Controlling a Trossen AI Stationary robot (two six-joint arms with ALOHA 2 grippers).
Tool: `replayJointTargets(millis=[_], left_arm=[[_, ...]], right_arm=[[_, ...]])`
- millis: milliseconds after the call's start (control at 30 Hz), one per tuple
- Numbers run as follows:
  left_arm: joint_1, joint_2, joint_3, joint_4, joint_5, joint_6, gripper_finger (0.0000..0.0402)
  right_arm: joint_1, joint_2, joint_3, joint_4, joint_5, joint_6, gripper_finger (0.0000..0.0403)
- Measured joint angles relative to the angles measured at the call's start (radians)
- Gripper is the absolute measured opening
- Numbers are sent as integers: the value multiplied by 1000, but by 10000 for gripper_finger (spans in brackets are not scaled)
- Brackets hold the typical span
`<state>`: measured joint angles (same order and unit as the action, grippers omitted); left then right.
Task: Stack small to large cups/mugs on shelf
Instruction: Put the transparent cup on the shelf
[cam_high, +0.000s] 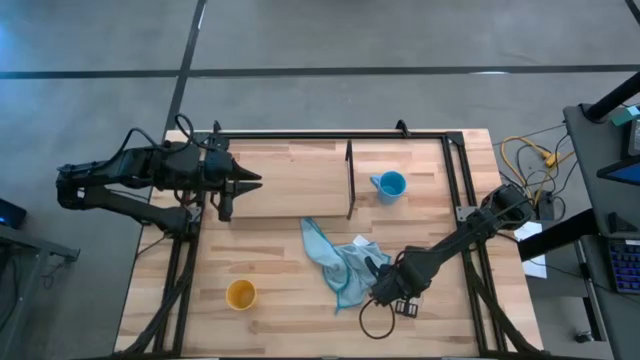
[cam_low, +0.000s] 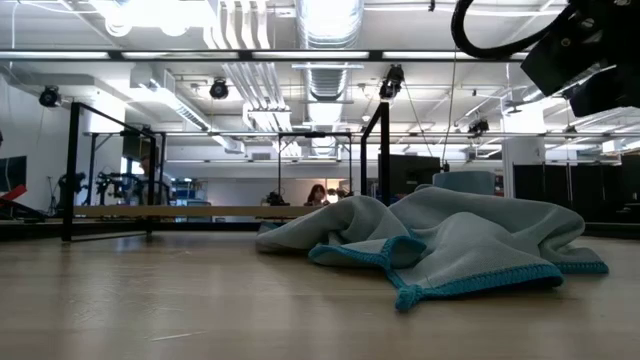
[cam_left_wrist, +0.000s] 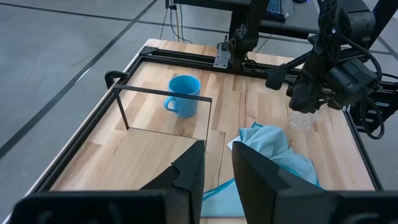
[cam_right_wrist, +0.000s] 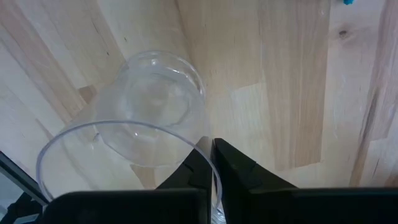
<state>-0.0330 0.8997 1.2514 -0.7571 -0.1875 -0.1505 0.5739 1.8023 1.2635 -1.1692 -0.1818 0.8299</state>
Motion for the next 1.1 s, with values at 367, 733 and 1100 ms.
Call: replayJointTargets(millis=[367, 733, 1100], left_arm=[[0, 0, 0, 0, 0, 0, 68], [-1, 0, 0, 22, 0, 0, 68], [0, 5, 0, 37, 0, 0, 68]], right_arm=[[-1, -57, 59, -7, 2, -3, 9], [-70, -131, 189, -2, 235, -95, 9], [-306, -132, 392, 0, 363, -362, 9]])
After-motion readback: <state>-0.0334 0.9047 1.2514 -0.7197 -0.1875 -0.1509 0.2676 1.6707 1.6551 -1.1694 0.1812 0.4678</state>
